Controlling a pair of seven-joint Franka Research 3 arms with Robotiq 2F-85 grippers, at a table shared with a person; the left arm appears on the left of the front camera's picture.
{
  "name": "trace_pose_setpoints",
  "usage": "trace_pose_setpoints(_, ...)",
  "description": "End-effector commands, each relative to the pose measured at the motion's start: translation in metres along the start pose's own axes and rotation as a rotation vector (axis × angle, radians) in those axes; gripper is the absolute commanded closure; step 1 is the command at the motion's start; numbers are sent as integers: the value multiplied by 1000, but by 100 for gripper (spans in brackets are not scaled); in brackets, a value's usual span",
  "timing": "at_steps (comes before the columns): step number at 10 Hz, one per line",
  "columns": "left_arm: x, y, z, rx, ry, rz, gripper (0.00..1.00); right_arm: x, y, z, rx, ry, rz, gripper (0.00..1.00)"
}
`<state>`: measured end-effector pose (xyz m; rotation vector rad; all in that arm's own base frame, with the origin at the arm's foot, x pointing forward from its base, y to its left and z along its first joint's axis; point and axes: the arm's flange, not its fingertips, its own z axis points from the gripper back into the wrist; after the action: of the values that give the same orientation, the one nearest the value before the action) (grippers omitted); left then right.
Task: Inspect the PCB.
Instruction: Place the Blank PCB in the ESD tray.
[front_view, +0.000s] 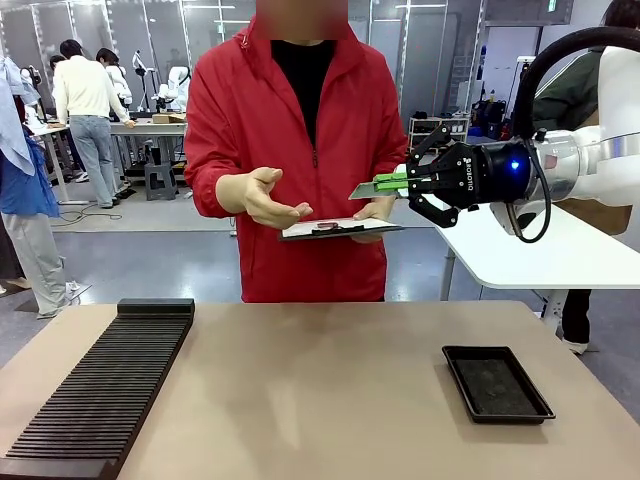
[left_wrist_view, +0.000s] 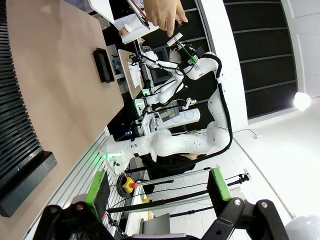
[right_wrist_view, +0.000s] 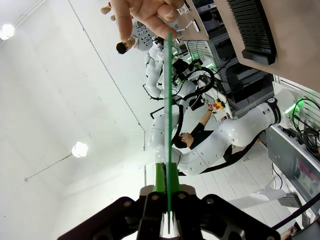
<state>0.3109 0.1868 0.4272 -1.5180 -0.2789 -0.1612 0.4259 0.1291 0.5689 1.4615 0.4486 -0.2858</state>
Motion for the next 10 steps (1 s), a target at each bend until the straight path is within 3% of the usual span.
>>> trace_pose_setpoints(1, 0, -3, 0, 4, 2, 1, 0, -10, 2, 2, -37, 27, 39, 97)
trace_pose_setpoints(5, 0, -3, 0, 4, 2, 1, 0, -36, -11, 49, -103, -24, 143, 97)
trace_pose_setpoints(6, 0, -3, 0, 4, 2, 1, 0, -44, -9, 72, -162, -18, 209, 97)
trace_pose_setpoints(8, 0, -3, 0, 4, 2, 1, 0, -50, -13, 109, -286, -106, 278, 97)
trace_pose_setpoints(10, 0, -3, 0, 4, 2, 1, 0, -54, -25, 136, -466, -82, 338, 97)
